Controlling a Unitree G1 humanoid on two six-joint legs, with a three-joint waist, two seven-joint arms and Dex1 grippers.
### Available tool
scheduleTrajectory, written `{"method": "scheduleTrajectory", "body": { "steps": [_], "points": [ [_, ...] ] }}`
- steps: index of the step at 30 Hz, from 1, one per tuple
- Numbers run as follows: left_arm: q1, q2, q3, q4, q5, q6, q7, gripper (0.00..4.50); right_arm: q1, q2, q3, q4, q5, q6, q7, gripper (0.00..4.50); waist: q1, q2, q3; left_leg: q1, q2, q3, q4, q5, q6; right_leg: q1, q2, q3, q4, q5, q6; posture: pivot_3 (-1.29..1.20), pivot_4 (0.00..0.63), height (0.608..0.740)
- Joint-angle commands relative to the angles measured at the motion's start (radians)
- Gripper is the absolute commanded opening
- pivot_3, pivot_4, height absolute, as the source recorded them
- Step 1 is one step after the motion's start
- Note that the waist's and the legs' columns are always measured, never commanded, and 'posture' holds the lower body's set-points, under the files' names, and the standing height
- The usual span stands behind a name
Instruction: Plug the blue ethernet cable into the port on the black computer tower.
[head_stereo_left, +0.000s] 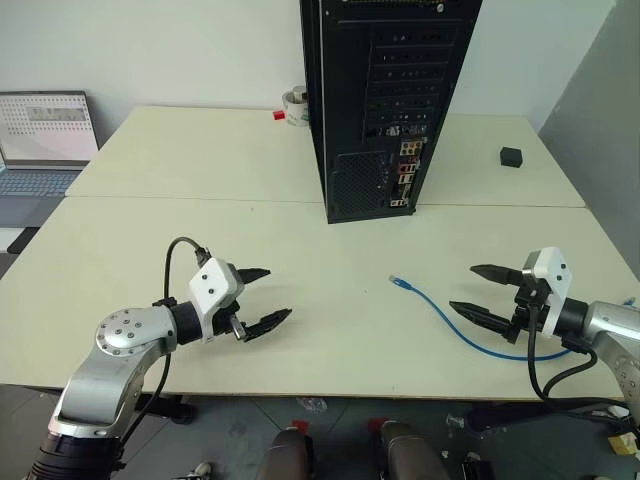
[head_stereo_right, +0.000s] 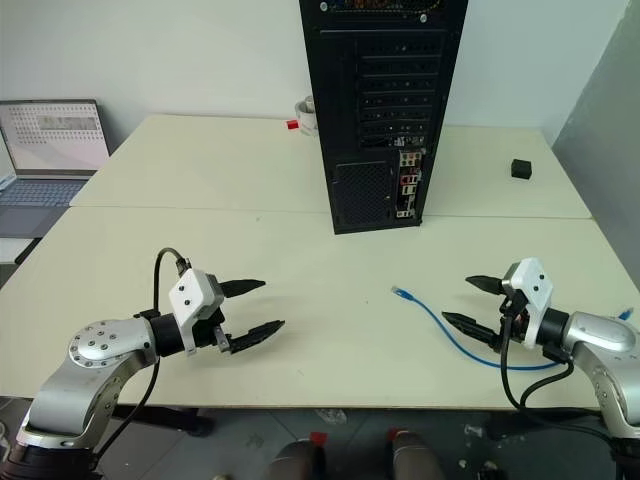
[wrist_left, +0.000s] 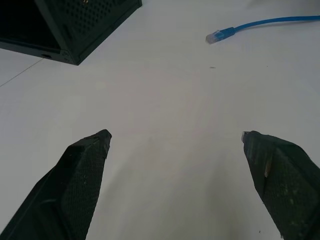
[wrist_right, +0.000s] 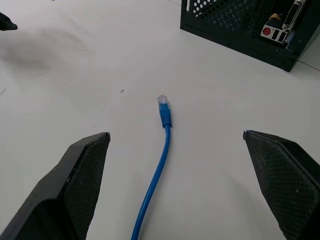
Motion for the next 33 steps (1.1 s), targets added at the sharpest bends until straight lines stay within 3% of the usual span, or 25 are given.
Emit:
{"method": "scheduleTrajectory", "body": {
  "steps": [1,13,19,27,33],
  "points": [
    [-0.006,0.004,0.017,-0.025,-0.023,-0.018,-0.009,4.46,0.002,-0.009,-0.023,-0.041,0.010,-0.006,0.002,4.50,0.000,0.000,0.000,0.000,0.000,0.000,0.000,0.000,0.000,0.000,0.000,0.000,0.000,0.000,0.000,0.00,0.150,0.740],
    [-0.006,0.015,0.010,-0.048,-0.030,-0.011,-0.028,4.46,0.008,-0.012,-0.017,-0.064,0.005,0.029,-0.025,4.50,0.000,0.000,0.000,0.000,0.000,0.000,0.000,0.000,0.000,0.000,0.000,0.000,0.000,0.000,0.000,0.00,0.150,0.740],
    [-0.049,0.031,-0.039,-0.059,-0.043,0.053,-0.059,4.46,-0.006,0.041,0.065,-0.125,0.003,0.118,-0.105,4.50,0.000,0.000,0.000,0.000,0.000,0.000,0.000,0.000,0.000,0.000,0.000,0.000,0.000,0.000,0.000,0.00,0.150,0.740],
    [-0.125,0.042,-0.104,-0.086,-0.084,0.106,-0.129,4.46,-0.135,0.185,0.212,0.060,-0.125,0.049,-0.184,4.50,-0.002,0.000,0.000,0.000,0.001,0.002,0.000,0.000,0.000,-0.001,0.002,0.001,0.001,0.000,0.000,0.00,0.150,0.740],
    [-0.151,0.047,-0.122,-0.072,-0.078,0.102,-0.139,4.46,-0.197,0.211,0.272,0.233,-0.216,-0.056,-0.156,4.50,-0.001,0.000,0.000,0.000,0.001,0.005,0.000,0.000,0.000,-0.001,0.002,0.001,0.000,0.000,0.000,0.00,0.150,0.740]
  ]
}}
